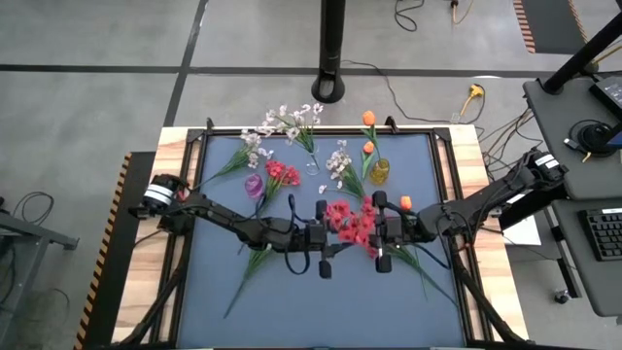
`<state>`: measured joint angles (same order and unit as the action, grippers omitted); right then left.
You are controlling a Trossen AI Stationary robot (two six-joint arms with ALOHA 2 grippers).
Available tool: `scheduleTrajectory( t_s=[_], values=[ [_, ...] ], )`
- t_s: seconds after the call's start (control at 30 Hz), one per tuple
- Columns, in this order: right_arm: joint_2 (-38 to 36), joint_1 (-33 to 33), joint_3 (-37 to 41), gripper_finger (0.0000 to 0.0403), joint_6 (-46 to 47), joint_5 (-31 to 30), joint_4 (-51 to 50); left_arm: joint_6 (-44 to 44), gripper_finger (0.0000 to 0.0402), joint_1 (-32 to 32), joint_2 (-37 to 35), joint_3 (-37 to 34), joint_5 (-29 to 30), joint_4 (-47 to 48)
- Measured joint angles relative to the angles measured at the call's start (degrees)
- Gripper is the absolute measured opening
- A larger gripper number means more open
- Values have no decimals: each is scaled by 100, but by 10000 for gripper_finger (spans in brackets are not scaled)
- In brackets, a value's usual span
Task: Sort flowers into vase by color
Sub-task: Put the red flower into the purple vase
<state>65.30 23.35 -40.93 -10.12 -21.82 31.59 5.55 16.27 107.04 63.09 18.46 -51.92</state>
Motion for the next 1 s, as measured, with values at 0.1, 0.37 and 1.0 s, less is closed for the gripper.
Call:
scheduleTrajectory(
  t_s=[0.1, 0.37, 1.0],
  values=[
    [0, 0, 0, 49, 113, -2, -10, -10, 16, 4, 0, -11, 2, 7],
    [-58, 2, 4, 125, 293, -25, -163, -49, 2, 42, -25, -36, 53, 25],
    [-946, 116, 4, 219, 727, -72, -1204, -46, 0, 502, -888, -230, 1083, 1245]
  ],
)
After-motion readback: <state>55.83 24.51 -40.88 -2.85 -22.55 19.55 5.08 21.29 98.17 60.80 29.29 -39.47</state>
